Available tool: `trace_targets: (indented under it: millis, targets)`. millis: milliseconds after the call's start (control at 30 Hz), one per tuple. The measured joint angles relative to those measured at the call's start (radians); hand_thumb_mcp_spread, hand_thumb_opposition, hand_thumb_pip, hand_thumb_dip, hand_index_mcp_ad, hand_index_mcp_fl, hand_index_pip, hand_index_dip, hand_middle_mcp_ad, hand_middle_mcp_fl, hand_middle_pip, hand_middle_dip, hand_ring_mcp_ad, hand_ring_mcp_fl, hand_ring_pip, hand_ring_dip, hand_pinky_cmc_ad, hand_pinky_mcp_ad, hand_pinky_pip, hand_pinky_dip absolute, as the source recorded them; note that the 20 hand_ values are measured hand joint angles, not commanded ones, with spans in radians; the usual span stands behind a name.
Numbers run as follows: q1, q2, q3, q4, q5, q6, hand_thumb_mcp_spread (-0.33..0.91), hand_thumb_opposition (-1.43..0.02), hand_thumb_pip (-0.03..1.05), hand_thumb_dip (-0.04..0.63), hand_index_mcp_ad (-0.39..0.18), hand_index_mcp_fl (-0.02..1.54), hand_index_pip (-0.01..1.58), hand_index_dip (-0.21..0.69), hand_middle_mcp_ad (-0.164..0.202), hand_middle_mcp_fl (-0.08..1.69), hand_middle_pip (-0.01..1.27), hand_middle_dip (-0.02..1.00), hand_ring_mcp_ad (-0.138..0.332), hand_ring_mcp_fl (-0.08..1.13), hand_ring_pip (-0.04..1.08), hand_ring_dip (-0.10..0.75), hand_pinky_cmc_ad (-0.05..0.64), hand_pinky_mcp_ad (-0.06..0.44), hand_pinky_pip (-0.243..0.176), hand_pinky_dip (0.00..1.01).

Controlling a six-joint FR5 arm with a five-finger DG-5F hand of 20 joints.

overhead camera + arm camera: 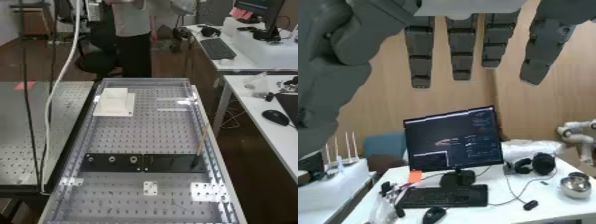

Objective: Grab the chopstick and place it in the clear container

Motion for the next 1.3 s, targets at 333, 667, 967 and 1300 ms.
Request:
trace_targets:
  millis: [333, 667, 967, 1300]
  targets:
    - [-0.009, -0.016, -0.122, 0.179, 0.050, 0.195, 0.35, -0.70, 0.31, 0.094, -0.126, 0.40, 0.06, 0.281, 0.105, 0.32, 0.12, 0.22, 0.129, 0.05, 0.12, 0.096, 0.443, 0.363, 0.035, 0.14]
    - [-0.128, -0.159, -0.155, 0.327, 0.055, 0.536, 0.38, -0.76, 0.47, 0.197, -0.126, 0.59, 0.06, 0.449, 0.106, 0.49, 0.12, 0.38, 0.133, 0.06, 0.11, 0.119, 0.443, 0.365, 0.016, 0.14]
    - [-0.229, -0.309, -0.068, 0.353, 0.032, 0.696, 0.39, -0.79, 0.55, 0.290, -0.126, 0.64, 0.07, 0.529, 0.106, 0.59, 0.11, 0.59, 0.129, 0.08, 0.12, 0.176, 0.438, 0.354, -0.028, 0.14]
    - [-0.279, -0.430, 0.038, 0.355, -0.028, 0.801, 0.42, -0.80, 0.56, 0.342, -0.124, 0.58, 0.07, 0.531, 0.103, 0.69, 0.11, 0.75, 0.131, 0.15, 0.12, 0.215, 0.436, 0.347, -0.030, 0.14]
